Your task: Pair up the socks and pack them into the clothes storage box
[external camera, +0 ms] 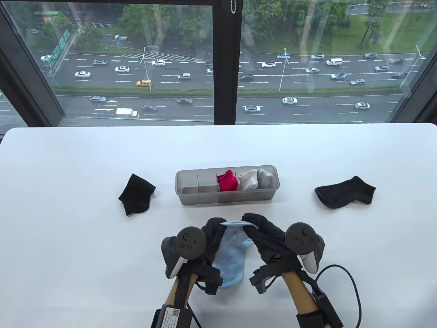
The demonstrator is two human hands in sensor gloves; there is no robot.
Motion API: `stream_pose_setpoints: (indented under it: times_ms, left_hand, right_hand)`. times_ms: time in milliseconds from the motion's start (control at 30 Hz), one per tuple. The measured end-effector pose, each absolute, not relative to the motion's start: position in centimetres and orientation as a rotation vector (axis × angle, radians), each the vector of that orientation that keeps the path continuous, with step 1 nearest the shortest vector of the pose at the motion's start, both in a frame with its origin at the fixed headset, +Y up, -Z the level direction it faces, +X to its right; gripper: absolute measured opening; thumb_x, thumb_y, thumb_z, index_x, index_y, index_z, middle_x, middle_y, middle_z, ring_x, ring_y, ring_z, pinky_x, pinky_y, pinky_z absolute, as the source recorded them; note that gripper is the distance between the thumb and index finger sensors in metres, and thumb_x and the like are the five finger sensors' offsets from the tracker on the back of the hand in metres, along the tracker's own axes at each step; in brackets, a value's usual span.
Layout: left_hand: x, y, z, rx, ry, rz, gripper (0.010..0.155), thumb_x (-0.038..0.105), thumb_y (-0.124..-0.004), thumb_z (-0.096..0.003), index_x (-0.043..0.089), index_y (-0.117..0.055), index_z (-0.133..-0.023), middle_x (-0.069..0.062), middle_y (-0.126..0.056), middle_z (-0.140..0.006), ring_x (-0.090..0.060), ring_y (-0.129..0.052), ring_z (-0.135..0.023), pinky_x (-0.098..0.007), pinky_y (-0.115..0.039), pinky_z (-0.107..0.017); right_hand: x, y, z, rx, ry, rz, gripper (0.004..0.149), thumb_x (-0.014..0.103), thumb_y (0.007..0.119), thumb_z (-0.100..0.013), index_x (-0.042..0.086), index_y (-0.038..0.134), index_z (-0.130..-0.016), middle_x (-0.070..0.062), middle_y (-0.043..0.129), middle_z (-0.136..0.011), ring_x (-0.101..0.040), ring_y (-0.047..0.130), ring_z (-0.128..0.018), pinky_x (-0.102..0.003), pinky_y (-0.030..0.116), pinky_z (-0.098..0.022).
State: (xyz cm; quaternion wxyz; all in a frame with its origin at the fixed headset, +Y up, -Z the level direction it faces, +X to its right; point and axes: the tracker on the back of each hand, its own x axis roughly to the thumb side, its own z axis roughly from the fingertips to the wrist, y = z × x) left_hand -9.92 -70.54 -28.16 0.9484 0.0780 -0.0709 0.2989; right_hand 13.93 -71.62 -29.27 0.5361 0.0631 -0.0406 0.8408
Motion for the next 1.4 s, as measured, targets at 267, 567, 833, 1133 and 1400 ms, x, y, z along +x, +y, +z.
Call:
stream_pose_setpoints:
  times_ms: [267, 567, 833, 1133, 1400]
  left_hand:
    - [-8.1, -70.5, -27.7, 0.011, -0.435, 0.579, 0.069, 0.062, -0.069, -0.0457, 0.033, -0.058, -0.108, -0.002, -0.077, -0.107, -0.03, -0.078, -0.102, -0.054, -0.059, -0.081]
    - [-10.3, -69.9, -27.9, 0.182, -0.22, 0.645, 0.047, 0.049, -0.059, -0.0543, 0.035, -0.077, -0.096, -0.008, -0.089, -0.102, -0.035, -0.089, -0.094, -0.055, -0.069, -0.075]
    - [-11.0, -68.0, -27.6, 0.076, -0.347, 0.69, 0.045, 0.043, -0.063, -0.0539, 0.038, -0.075, -0.097, -0.009, -0.087, -0.105, -0.037, -0.086, -0.098, -0.055, -0.069, -0.076]
    - [-11.4, -65.9, -26.7, 0.205, -0.341, 0.77, 0.044, 0.043, -0.067, -0.0541, 0.036, -0.078, -0.097, 0.0, -0.095, -0.089, -0.027, -0.098, -0.081, -0.05, -0.076, -0.07]
    - [-11.0, -68.3, -28.5, -0.23, -0.301, 0.83, 0.044, 0.041, -0.069, -0.0556, 0.023, -0.08, -0.094, 0.004, -0.106, -0.056, -0.014, -0.108, -0.044, -0.041, -0.089, -0.05]
  right_hand:
    - [14.6, -72.3, -29.3, 0.023, -0.023, 1.867, 0.05, 0.035, 0.069, -0.062, 0.015, 0.056, -0.106, -0.002, 0.1, -0.072, -0.024, 0.098, -0.067, -0.048, 0.068, -0.073]
    - [13.6, -72.0, -29.8, 0.388, 0.233, 1.889, 0.091, 0.046, 0.08, -0.05, 0.037, 0.013, -0.111, -0.019, 0.021, -0.123, -0.047, 0.03, -0.11, -0.065, 0.03, -0.082]
    - [12.9, -70.6, -29.0, 0.544, 0.064, 2.135, 0.083, 0.034, 0.081, -0.055, 0.049, 0.019, -0.108, -0.014, -0.008, -0.118, -0.043, -0.002, -0.107, -0.062, 0.018, -0.083]
    - [13.2, -68.7, -28.0, 0.494, -0.263, 1.934, 0.04, 0.045, 0.08, -0.052, 0.034, 0.071, -0.089, -0.002, 0.083, -0.101, -0.032, 0.076, -0.098, -0.056, 0.052, -0.082]
    - [13.9, -69.4, -28.7, 0.163, 0.126, 1.988, 0.041, 0.047, 0.081, -0.054, 0.024, 0.076, -0.087, -0.002, 0.095, -0.069, -0.025, 0.091, -0.07, -0.055, 0.058, -0.078]
